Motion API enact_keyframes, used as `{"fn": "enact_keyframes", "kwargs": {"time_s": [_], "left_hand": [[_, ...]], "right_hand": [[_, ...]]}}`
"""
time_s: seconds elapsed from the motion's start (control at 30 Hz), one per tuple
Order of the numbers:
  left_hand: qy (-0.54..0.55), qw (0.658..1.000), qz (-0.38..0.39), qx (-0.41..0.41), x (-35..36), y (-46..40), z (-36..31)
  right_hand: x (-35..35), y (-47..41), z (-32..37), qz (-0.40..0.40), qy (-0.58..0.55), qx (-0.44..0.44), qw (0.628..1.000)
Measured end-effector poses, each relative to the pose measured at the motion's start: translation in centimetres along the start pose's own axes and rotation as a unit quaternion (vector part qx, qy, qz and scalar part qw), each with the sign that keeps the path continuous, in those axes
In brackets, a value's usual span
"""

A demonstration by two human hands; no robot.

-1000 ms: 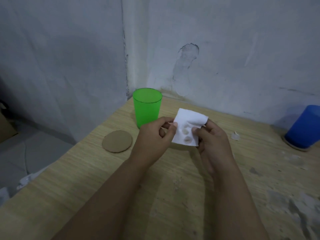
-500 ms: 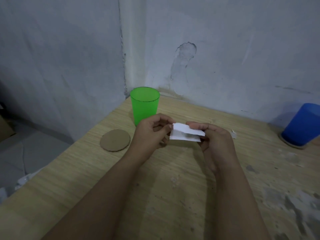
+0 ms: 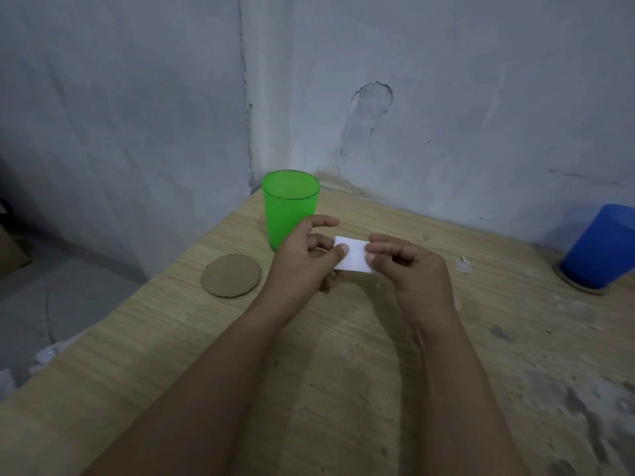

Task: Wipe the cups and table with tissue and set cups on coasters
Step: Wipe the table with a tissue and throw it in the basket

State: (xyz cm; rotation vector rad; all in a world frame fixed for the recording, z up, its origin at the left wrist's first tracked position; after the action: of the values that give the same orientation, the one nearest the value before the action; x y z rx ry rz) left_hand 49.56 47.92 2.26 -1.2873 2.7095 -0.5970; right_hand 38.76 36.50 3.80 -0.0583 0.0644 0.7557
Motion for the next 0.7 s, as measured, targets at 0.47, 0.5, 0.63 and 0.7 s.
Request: {"fn": "enact_keyframes", "kwargs": {"time_s": [0.47,0.5,0.63,0.7], "left_hand": [[-0.005,0.999,-0.032,-0.022,-0.3,-0.2,0.0],[-0.009,0.999,-0.025,-0.023,-0.2,0.0,-0.1],[-0.133,0.991,0.001,0.022,-0.5,1.8,-1.4],[-0.296,0.95,0.042,0.091,-1.3,3.1,-2.7]], "right_hand": [[1.6,0.7,0.9,-0.023,0.09,-0.085,0.992],[1.5,0.6,0.8,-0.037,0.089,-0.087,0.992],[1.4,0.1,0.0,-0.074,0.096,-0.076,0.99],[1.5,0.0,-0.3,-0.098,0.134,-0.078,0.983]]}}
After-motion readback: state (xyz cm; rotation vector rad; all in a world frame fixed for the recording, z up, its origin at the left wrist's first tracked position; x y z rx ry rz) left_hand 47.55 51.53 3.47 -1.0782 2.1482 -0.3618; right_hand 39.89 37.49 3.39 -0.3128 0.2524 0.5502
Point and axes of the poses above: each hand's wrist, its own y-axis away from the middle knuckle, its own x-axis out of the palm, z = x × y, the point moved 4 cm from there along -y, towards the middle knuckle, and after that the axes turned 10 degrees about x, right-handed, at the moved point
